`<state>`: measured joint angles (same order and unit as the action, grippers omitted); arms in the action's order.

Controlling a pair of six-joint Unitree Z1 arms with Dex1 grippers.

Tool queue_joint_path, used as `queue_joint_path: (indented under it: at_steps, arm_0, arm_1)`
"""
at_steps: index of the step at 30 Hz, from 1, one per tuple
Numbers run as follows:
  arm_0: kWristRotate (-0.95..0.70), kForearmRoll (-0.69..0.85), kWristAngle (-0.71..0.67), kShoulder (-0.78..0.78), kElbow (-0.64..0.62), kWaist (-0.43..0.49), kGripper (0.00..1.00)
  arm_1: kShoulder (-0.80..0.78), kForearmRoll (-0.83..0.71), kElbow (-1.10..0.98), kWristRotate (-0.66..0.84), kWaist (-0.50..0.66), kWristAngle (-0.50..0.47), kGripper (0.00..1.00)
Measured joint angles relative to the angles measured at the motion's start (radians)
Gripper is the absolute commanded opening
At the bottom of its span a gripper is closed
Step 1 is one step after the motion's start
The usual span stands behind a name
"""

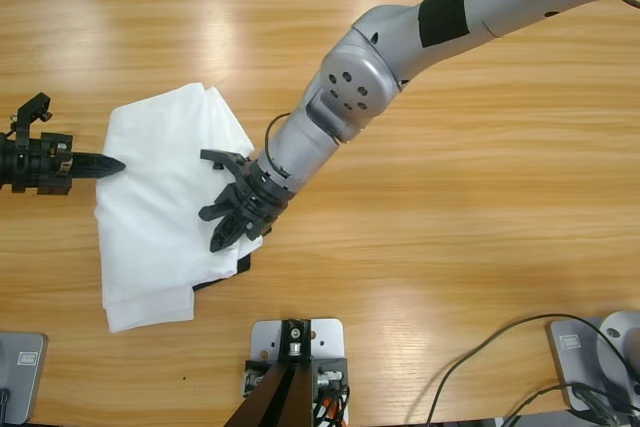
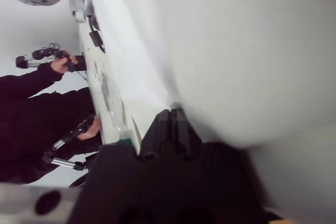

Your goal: Fold clothes

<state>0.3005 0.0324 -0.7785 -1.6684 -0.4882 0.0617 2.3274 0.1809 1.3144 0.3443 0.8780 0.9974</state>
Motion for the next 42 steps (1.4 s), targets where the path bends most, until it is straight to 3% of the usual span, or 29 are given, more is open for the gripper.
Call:
queue_joint_path:
  at_steps: [4, 10, 14, 17, 27, 36, 42]
  arm_0:
    - [-0.010, 0.061, -0.028, 0.063, -0.065, 0.039, 0.000]
    - [0.084, 0.289, -0.031, 0.384, -0.204, -0.034, 0.000]
    - [0.149, 0.343, -0.027, 0.535, -0.094, -0.065, 0.000]
    - [0.167, 0.345, -0.001, 0.563, 0.006, -0.066, 0.000]
    - [0.168, 0.127, 0.013, 0.245, 0.013, -0.066, 0.000]
    - [0.149, 0.091, -0.048, 0.037, 0.013, -0.065, 0.000]
    - [0.125, 0.085, -0.048, -0.086, 0.015, 0.023, 0.000]
  arm_1:
    - [-0.010, 0.000, -0.008, 0.003, 0.002, -0.015, 0.000]
    - [-0.017, 0.000, -0.011, 0.003, 0.005, -0.036, 0.000]
    - [-0.020, 0.000, -0.011, 0.003, 0.006, -0.042, 0.000]
    - [-0.022, 0.000, -0.011, 0.003, 0.007, -0.046, 0.000]
    - [-0.023, 0.000, -0.012, 0.003, 0.007, -0.046, 0.000]
    - [-0.023, 0.000, -0.012, 0.003, 0.007, -0.046, 0.000]
    - [-0.023, 0.000, -0.012, 0.003, 0.007, -0.046, 0.000]
